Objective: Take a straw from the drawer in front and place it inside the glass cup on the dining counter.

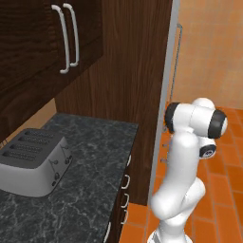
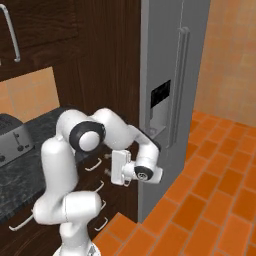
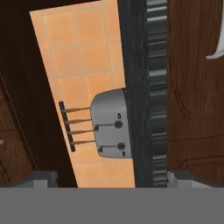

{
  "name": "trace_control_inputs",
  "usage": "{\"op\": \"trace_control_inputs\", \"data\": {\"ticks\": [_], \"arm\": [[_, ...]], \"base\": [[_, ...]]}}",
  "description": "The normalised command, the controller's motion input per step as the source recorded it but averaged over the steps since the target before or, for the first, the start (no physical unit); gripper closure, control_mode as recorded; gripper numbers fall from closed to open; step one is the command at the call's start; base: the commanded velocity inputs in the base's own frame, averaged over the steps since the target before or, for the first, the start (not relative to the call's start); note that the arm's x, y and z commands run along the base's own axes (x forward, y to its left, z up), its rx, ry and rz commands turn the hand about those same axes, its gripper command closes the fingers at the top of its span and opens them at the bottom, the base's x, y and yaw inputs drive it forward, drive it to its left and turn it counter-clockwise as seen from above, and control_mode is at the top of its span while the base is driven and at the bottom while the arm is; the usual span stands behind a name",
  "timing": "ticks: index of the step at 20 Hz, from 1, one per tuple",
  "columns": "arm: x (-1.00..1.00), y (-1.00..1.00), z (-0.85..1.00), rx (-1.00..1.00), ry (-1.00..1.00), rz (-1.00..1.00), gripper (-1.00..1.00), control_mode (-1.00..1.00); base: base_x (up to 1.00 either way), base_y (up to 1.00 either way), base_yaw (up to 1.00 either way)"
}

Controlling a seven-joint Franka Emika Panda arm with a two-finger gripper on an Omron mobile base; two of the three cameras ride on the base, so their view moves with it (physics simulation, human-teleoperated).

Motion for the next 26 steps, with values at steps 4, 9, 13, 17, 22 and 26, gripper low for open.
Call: {"op": "trace_control_inputs", "data": {"ticks": [4, 9, 13, 17, 22, 26], "arm": [[0.45, 0.18, -0.59, 0.03, 0.00, 0.04, -1.00, -1.00], [0.43, 0.22, -0.61, 0.02, -0.02, 0.03, -1.00, -1.00], [0.07, 0.38, -0.47, 0.00, -0.13, 0.03, -1.00, -1.00], [0.01, 0.34, -0.20, 0.00, -0.13, 0.00, -1.00, -1.00], [0.20, 0.22, -0.07, -0.01, 0.01, -0.12, -1.00, -1.00], [0.32, 0.26, -0.04, -0.07, 0.08, -0.24, -1.00, -1.00]], "base": [[0.00, 0.00, 0.00], [0.00, 0.00, 0.00], [0.00, 0.00, 0.00], [0.00, 0.00, 0.00], [0.00, 0.00, 0.00], [0.00, 0.00, 0.00]]}}
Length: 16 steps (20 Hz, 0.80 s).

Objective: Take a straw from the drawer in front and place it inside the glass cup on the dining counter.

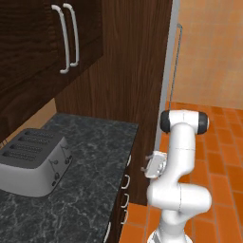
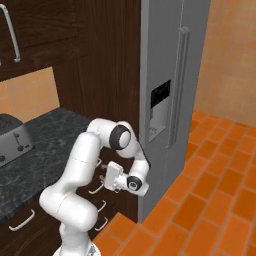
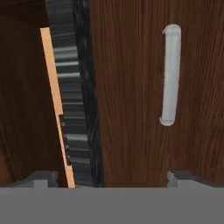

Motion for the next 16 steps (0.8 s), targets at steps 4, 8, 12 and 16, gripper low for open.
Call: {"op": "trace_control_inputs", "data": {"ticks": [4, 8, 12, 16], "arm": [[0.41, 0.16, -0.12, -0.14, 0.14, -0.21, -1.00, -1.00], [0.35, 0.01, -0.22, -0.15, 0.12, -0.07, -1.00, -1.00], [0.23, 0.16, -0.37, -0.15, 0.10, -0.01, -1.00, -1.00], [0.26, 0.26, -0.41, -0.10, 0.03, 0.00, -1.00, -1.00]], "base": [[0.00, 0.00, 0.00], [0.00, 0.00, 0.00], [0.00, 0.00, 0.00], [0.00, 0.00, 0.00]]}}
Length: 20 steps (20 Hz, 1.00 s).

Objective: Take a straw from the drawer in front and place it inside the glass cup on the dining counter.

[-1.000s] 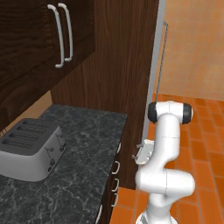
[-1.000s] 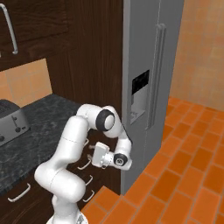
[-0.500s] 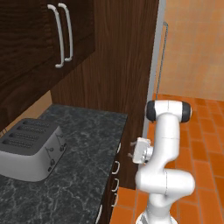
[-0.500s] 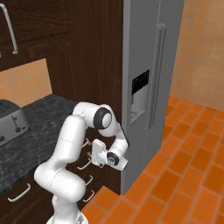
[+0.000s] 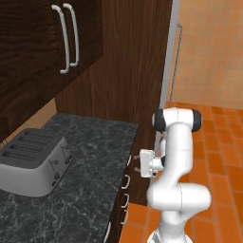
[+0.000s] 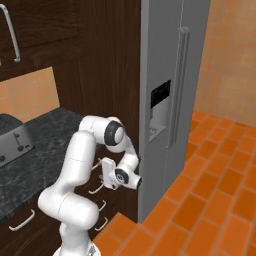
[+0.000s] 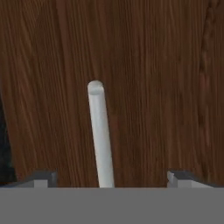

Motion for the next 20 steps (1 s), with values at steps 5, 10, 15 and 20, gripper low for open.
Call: {"op": "trace_control_inputs", "data": {"ticks": [5, 10, 15, 20], "arm": [[0.47, 0.17, -0.33, -0.03, 0.00, 0.00, -1.00, -1.00], [0.30, 0.06, -0.22, 0.00, 0.00, 0.00, -1.00, -1.00], [0.00, 0.11, 0.00, 0.00, 0.00, 0.00, -1.00, -1.00], [-0.03, 0.19, 0.00, 0.00, -0.01, 0.00, -1.00, -1.00]], "base": [[0.00, 0.00, 0.00], [0.00, 0.00, 0.00], [0.00, 0.00, 0.00], [0.00, 0.00, 0.00]]}}
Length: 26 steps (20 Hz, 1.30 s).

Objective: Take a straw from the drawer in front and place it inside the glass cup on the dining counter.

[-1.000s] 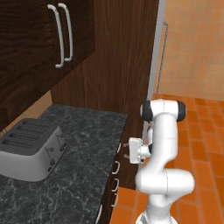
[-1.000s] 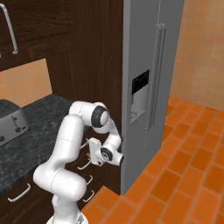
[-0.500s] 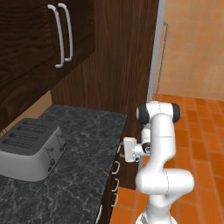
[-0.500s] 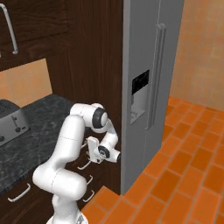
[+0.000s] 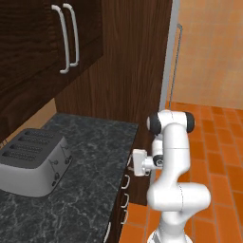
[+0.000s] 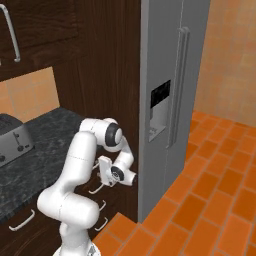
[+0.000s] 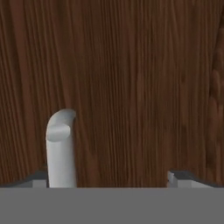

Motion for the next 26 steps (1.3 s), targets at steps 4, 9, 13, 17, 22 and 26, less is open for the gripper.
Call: {"op": "trace_control_inputs", "data": {"ticks": [4, 9, 13, 17, 22, 26], "arm": [[-0.06, 0.16, 0.00, 0.00, -0.03, 0.00, -1.00, -1.00], [0.00, 0.20, 0.00, 0.00, -0.04, 0.00, 1.00, -1.00], [-0.13, -0.05, 0.00, 0.00, -0.05, 0.00, 1.00, -1.00], [-0.56, -0.49, 0.00, 0.00, 0.00, 0.00, 1.00, -1.00], [-0.77, -0.90, 0.00, 0.00, 0.00, 0.00, 1.00, -1.00], [-0.83, -1.00, 0.00, 0.00, 0.00, 0.00, 1.00, -1.00]], "base": [[0.00, 0.00, 0.00], [0.00, 0.00, 0.00], [0.00, 0.00, 0.00], [0.00, 0.00, 0.00], [0.00, 0.00, 0.00], [0.00, 0.00, 0.00]]}}
